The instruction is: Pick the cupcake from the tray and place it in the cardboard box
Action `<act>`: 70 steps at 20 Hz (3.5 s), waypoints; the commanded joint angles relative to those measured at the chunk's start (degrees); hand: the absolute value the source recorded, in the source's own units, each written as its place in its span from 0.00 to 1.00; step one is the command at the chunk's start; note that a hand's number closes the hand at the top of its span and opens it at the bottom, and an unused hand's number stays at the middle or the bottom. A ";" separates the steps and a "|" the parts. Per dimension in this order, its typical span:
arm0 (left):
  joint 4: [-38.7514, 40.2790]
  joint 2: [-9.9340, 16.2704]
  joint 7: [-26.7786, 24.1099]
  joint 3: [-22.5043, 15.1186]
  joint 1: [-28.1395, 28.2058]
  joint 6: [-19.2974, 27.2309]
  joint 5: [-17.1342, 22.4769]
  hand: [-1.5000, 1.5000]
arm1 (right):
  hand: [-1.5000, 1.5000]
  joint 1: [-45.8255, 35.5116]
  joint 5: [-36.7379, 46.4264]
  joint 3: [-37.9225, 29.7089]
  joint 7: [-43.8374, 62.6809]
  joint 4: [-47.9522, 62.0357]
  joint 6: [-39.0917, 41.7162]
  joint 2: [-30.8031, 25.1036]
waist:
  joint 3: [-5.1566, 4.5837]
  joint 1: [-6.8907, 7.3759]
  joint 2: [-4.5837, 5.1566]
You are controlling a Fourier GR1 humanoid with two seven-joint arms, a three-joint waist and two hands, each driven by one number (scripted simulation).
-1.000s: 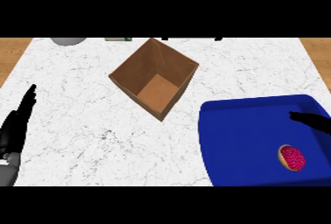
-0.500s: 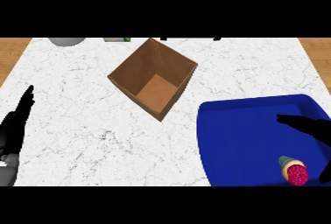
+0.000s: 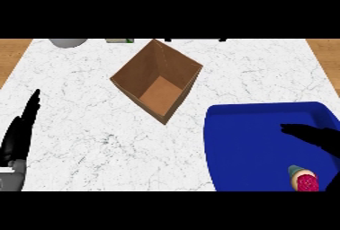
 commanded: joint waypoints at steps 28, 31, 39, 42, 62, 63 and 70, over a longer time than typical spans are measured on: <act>2.50 -5.12 -0.49 4.97 -2.73 -2.83 -5.75 0.50 | 1.00 -0.37 17.12 -5.50 7.82 -1.63 -16.05 14.79 | 0.02 0.14 0.07; 1.74 -2.30 -2.80 6.92 -0.31 -5.66 -4.03 0.50 | 1.00 -8.17 17.57 -6.58 17.52 0.20 -13.47 19.23 | 0.00 0.77 0.10; -0.23 -3.89 -1.52 6.40 0.26 -5.64 -4.77 0.50 | 1.00 -15.17 22.41 -9.51 28.15 1.01 -21.01 23.37 | 0.02 0.38 0.04; 0.35 -2.60 0.11 7.59 -0.98 -6.29 -4.52 0.50 | 1.00 -18.09 20.56 -10.44 31.30 -6.55 -18.73 24.58 | -0.01 -0.01 -0.15; -2.64 -5.88 1.10 6.50 -1.11 -5.51 -7.32 0.50 | 1.00 -37.70 10.34 -9.03 41.80 -11.24 -10.13 40.96 | 0.01 0.72 0.07; 2.49 -4.93 -3.13 7.98 -1.32 -6.29 -6.89 0.50 | 1.00 -38.03 11.63 -7.62 43.32 -10.31 -11.67 43.14 | -0.02 0.59 0.14; 2.45 -5.65 -2.85 7.47 -2.01 -7.64 -6.47 0.50 | 1.00 -50.95 2.34 -5.03 52.34 5.91 -18.76 44.74 | -0.03 1.65 0.32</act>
